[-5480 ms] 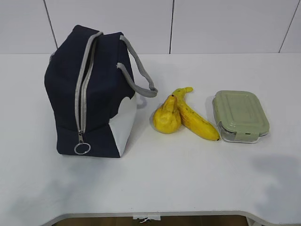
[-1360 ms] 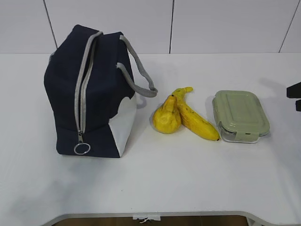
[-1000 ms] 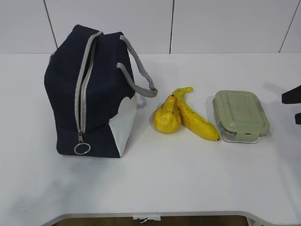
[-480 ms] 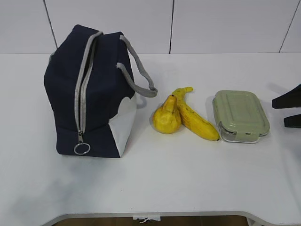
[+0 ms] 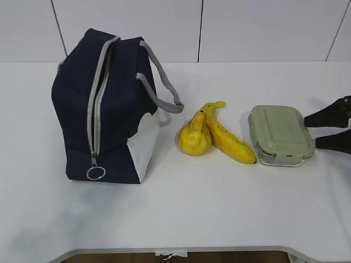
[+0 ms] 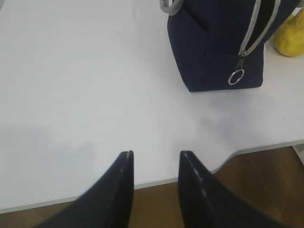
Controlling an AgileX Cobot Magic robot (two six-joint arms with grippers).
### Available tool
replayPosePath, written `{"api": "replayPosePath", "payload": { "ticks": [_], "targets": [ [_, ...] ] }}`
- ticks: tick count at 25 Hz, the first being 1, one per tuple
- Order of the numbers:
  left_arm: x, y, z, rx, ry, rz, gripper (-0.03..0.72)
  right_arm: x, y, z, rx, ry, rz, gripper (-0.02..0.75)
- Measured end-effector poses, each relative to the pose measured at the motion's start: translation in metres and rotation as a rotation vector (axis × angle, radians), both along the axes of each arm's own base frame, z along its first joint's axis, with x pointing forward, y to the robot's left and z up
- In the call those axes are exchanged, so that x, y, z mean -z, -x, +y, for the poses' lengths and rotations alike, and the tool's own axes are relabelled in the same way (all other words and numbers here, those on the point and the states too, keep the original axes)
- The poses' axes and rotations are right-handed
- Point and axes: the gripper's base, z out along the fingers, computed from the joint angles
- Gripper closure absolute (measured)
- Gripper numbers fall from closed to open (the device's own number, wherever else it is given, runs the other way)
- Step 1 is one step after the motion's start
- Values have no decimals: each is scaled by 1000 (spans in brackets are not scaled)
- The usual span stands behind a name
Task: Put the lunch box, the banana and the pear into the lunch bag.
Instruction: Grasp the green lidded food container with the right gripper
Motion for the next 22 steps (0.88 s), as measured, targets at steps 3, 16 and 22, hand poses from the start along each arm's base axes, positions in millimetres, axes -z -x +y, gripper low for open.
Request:
{"api": "replayPosePath", "payload": {
  "ticks": [3, 16, 22],
  "targets": [
    [0, 0, 0, 0, 0, 0, 444, 0, -3, 6, -20, 1, -18, 104],
    [0, 0, 0, 0, 0, 0, 444, -3, -9, 16, -52, 8, -39, 129],
    [0, 0, 0, 0, 0, 0, 444, -3, -13, 31, -93, 12, -45, 138]
  ]
}}
